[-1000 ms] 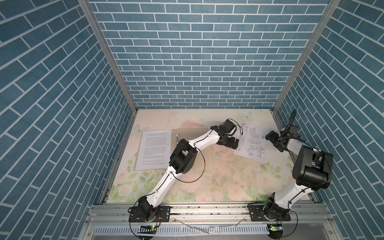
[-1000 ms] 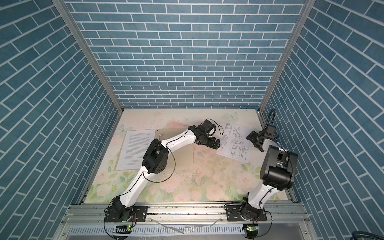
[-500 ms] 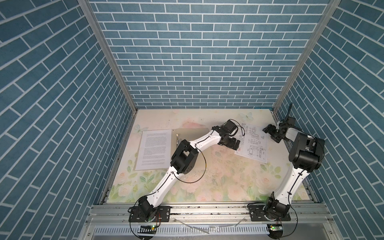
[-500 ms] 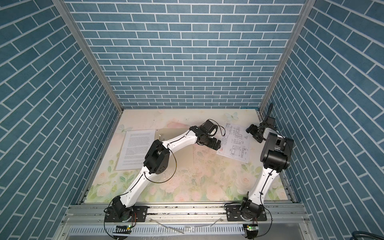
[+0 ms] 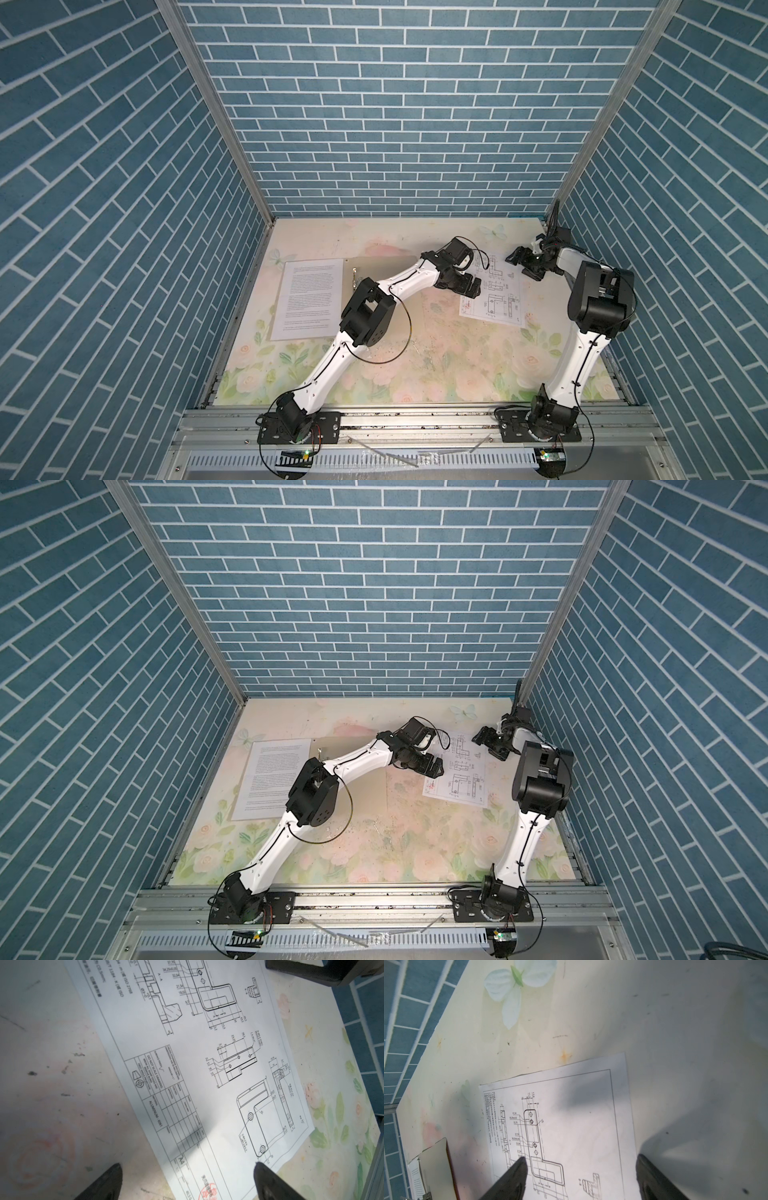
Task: Put the files into the folder
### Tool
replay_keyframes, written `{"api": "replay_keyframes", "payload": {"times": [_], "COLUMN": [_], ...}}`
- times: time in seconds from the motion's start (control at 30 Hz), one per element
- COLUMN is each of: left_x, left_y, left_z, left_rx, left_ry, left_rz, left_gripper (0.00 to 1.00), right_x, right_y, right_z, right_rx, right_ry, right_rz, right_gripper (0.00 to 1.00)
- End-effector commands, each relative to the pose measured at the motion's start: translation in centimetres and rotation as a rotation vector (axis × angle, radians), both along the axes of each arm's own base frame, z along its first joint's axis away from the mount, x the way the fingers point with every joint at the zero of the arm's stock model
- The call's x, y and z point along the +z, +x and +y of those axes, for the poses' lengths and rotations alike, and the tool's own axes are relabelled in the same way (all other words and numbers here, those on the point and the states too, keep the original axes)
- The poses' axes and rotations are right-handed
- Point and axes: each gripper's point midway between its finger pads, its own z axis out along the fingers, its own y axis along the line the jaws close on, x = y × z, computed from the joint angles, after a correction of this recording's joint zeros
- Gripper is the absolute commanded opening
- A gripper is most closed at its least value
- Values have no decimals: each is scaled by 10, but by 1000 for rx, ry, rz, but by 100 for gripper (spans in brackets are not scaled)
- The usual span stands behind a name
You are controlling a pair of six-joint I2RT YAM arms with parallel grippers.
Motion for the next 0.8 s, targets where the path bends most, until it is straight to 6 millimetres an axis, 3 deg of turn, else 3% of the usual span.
{"api": "replay_keyframes", "payload": {"times": [0.0, 0.2, 0.37, 0.63, 0.77], "left_x": [-43, -45, -48, -45, -43], "left_y": [-26, -39, -56, -74, -77], "left_z": [23, 49, 74, 86, 98], "left_rx": [1, 50, 95, 138, 154], "left_ry": [99, 128, 180, 145, 177], "left_rz": [130, 183, 216, 257, 245], "left_gripper": [100, 100, 100, 100, 100], "right_x": [-26, -23, -21, -21, -28], "right_y": [-43, -63, -76, -90, -104], "right_z": [34, 52, 52, 61, 57], "right_rx": [76, 74, 39, 31, 22], "right_ry": [39, 36, 5, 55, 10], "right_rz": [157, 159, 149, 153, 175], "right_gripper": [81, 80, 79, 78, 78]}}
